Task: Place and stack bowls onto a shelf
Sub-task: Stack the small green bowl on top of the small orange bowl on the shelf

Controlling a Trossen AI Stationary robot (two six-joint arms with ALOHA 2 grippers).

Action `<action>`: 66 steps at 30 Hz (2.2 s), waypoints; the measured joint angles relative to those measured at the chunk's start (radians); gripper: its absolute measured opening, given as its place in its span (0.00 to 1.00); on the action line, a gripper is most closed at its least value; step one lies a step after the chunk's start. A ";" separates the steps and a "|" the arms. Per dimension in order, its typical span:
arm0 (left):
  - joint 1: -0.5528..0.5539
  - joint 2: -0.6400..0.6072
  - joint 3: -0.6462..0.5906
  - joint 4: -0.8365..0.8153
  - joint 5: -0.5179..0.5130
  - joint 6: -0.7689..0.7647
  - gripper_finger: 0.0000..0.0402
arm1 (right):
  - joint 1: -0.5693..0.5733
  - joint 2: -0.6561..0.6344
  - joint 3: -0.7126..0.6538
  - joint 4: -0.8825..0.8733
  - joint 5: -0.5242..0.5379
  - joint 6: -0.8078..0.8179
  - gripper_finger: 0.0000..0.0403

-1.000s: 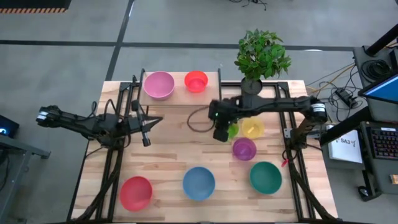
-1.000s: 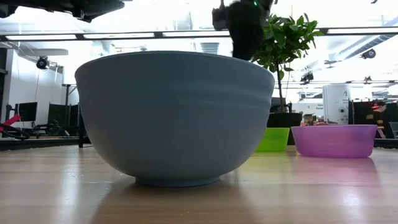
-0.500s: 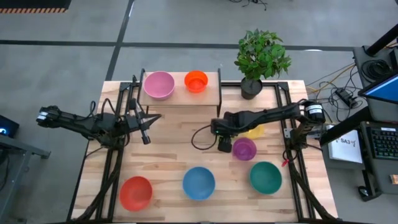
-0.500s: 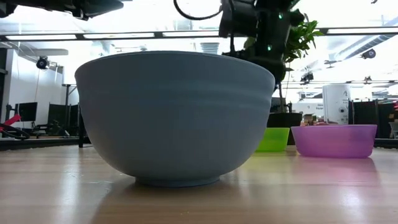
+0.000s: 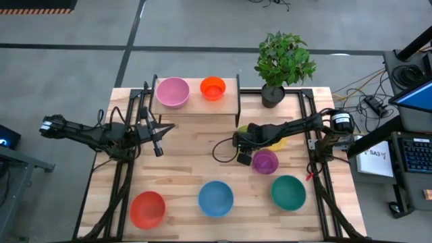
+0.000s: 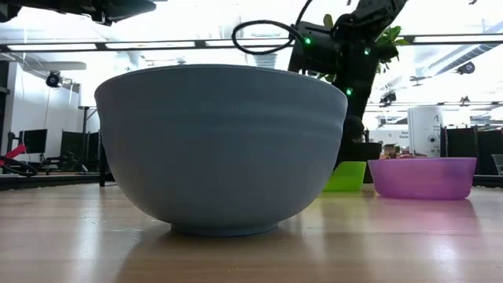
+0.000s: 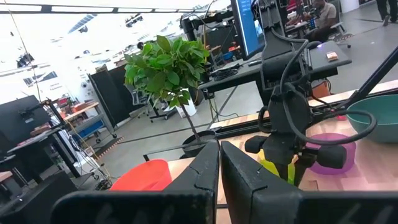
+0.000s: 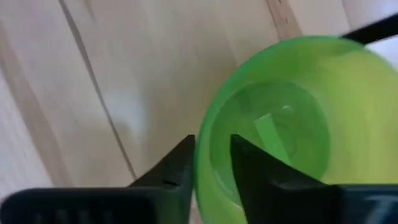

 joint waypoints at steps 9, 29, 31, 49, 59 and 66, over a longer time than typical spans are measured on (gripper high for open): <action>0.000 0.000 0.000 0.000 0.000 0.000 0.00 | 0.015 0.000 0.085 -0.043 -0.095 -0.006 0.02; 0.000 0.000 0.000 0.000 0.000 0.001 0.00 | 0.003 0.004 0.641 -0.126 -0.208 -0.502 0.02; 0.000 0.000 0.000 0.000 0.000 0.005 0.00 | -0.015 0.013 0.676 -0.126 -0.190 -0.553 0.02; 0.000 0.000 -0.001 0.000 0.000 0.023 0.00 | -0.251 0.335 1.177 -0.485 -0.016 -0.796 0.02; 0.000 0.000 -0.001 0.000 0.000 0.027 0.00 | -0.342 0.440 1.316 -0.565 -0.035 -0.802 0.02; 0.000 0.000 -0.001 0.000 0.000 0.031 0.00 | -0.349 0.426 1.318 -0.579 -0.046 -0.818 0.02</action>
